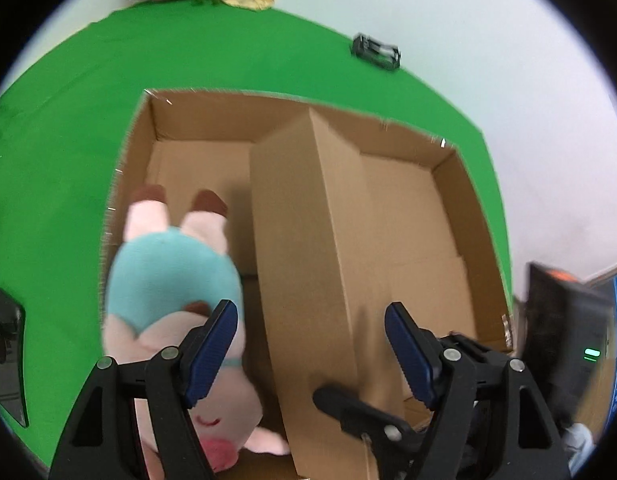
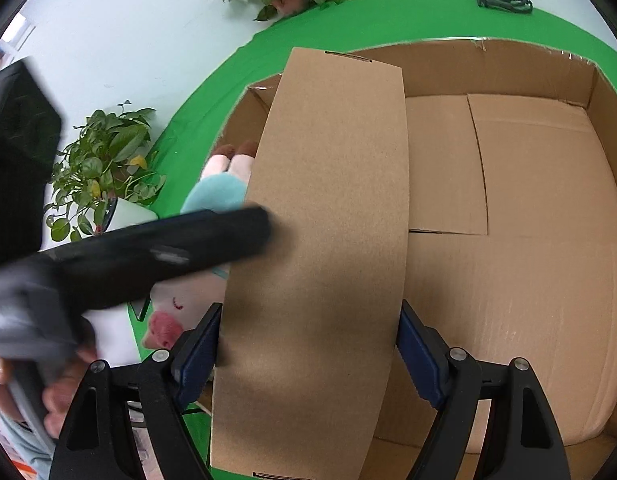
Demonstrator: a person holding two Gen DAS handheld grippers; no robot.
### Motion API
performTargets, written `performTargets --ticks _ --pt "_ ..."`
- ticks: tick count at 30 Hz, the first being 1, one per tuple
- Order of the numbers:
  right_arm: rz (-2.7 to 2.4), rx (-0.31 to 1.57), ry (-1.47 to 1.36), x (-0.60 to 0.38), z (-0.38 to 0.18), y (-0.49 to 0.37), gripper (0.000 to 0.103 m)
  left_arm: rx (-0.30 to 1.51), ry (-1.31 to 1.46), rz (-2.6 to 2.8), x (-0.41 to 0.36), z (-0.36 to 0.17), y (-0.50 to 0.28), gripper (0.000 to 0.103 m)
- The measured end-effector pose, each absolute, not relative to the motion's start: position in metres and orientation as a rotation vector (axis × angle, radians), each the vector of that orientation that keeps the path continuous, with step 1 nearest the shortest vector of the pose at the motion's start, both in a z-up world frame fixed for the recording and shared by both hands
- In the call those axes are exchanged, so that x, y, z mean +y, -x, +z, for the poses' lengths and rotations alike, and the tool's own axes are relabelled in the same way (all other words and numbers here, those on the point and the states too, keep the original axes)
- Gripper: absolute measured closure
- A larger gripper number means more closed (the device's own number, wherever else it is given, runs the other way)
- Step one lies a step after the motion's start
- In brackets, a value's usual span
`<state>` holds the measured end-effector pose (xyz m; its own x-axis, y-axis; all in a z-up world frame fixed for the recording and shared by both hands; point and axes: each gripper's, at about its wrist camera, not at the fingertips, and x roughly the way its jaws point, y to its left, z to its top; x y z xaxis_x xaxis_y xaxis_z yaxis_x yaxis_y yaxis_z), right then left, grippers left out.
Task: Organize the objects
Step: 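Lower the brown cardboard box into the open box beside the pig, release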
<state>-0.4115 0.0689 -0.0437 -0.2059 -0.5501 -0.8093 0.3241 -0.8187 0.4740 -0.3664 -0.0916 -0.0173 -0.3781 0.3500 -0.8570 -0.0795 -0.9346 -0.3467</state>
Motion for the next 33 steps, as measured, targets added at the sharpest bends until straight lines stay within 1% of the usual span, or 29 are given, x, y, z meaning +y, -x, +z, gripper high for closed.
performTargets --ticks 5,9,11,16,18,19,20,21,23,25,27,29,33 --pt "-2.050 -0.270 -1.531 0.063 -0.062 0.431 0.023 -0.390 1.482 2.472 -0.113 0.002 0.344 0.027" --pt "-2.018 -0.307 -1.554 0.061 -0.074 0.431 0.021 -0.398 1.413 2.517 -0.118 0.010 0.316 0.027" --pt "-1.994 -0.318 -1.548 0.063 -0.089 0.439 0.020 -0.407 1.385 2.525 -0.123 0.012 0.303 0.027" --pt "-1.945 -0.406 -1.538 0.084 -0.087 0.444 0.020 -0.414 1.323 2.529 -0.124 0.009 0.272 0.027" --pt "-1.944 -0.409 -1.521 0.088 -0.080 0.445 0.020 -0.408 1.329 2.507 -0.122 0.002 0.264 0.027" --pt "-1.943 -0.411 -1.509 0.092 -0.077 0.446 0.022 -0.403 1.334 2.499 -0.120 -0.002 0.259 0.027" --pt "-1.945 -0.411 -1.508 0.093 -0.075 0.447 0.027 -0.401 1.343 2.488 -0.117 -0.008 0.257 0.027" --pt "-1.946 -0.407 -1.514 0.095 -0.073 0.447 0.030 -0.403 1.356 2.471 -0.114 -0.015 0.257 0.027" --pt "-1.931 -0.373 -1.553 0.093 -0.076 0.447 0.043 -0.406 1.377 2.443 -0.108 -0.026 0.256 0.027" --pt "-1.903 -0.349 -1.576 0.087 -0.084 0.447 0.049 -0.405 1.408 2.407 -0.101 -0.038 0.257 0.027" --pt "-1.912 -0.334 -1.575 0.084 -0.089 0.446 0.052 -0.388 1.438 2.370 -0.091 -0.049 0.257 0.027" --pt "-1.898 -0.344 -1.569 0.079 -0.092 0.446 0.059 -0.384 1.465 2.337 -0.086 -0.058 0.257 0.028" --pt "-1.881 -0.322 -1.555 0.070 -0.094 0.442 0.058 -0.379 1.490 2.319 -0.080 -0.067 0.255 0.029"
